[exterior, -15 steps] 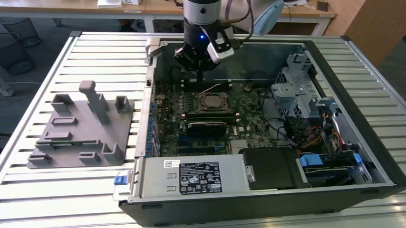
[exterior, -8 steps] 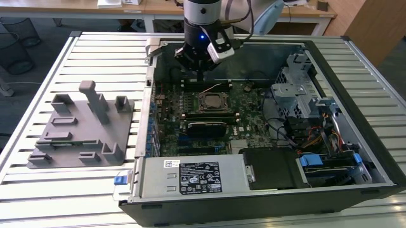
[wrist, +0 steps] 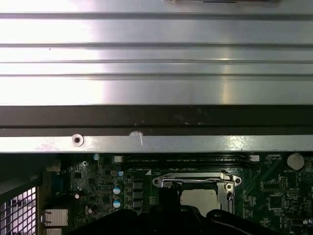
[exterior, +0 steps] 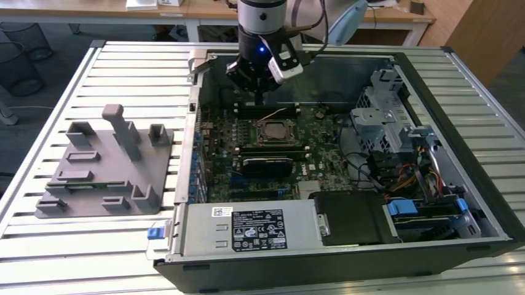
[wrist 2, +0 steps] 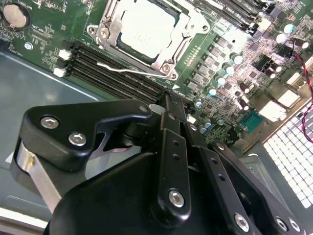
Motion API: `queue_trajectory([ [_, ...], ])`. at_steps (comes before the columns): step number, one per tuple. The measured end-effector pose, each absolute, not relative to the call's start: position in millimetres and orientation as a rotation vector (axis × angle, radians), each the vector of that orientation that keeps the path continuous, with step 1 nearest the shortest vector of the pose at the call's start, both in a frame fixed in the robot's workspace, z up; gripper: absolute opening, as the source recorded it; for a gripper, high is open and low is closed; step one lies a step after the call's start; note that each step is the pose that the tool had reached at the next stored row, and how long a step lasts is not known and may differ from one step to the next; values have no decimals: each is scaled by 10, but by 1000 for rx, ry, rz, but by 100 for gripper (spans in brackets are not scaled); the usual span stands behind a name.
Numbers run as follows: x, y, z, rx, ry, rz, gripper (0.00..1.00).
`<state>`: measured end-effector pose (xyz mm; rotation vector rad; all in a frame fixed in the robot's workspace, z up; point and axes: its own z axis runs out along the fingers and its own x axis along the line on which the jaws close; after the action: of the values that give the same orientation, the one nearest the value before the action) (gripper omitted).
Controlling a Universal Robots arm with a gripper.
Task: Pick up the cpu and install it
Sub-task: 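Install the first cpu locking lever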
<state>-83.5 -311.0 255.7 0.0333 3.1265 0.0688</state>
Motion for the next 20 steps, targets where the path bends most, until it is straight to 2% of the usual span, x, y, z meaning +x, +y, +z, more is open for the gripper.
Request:
queue_trajectory([
  [20, -754, -3146, 2524, 33, 3126, 79, 11],
])
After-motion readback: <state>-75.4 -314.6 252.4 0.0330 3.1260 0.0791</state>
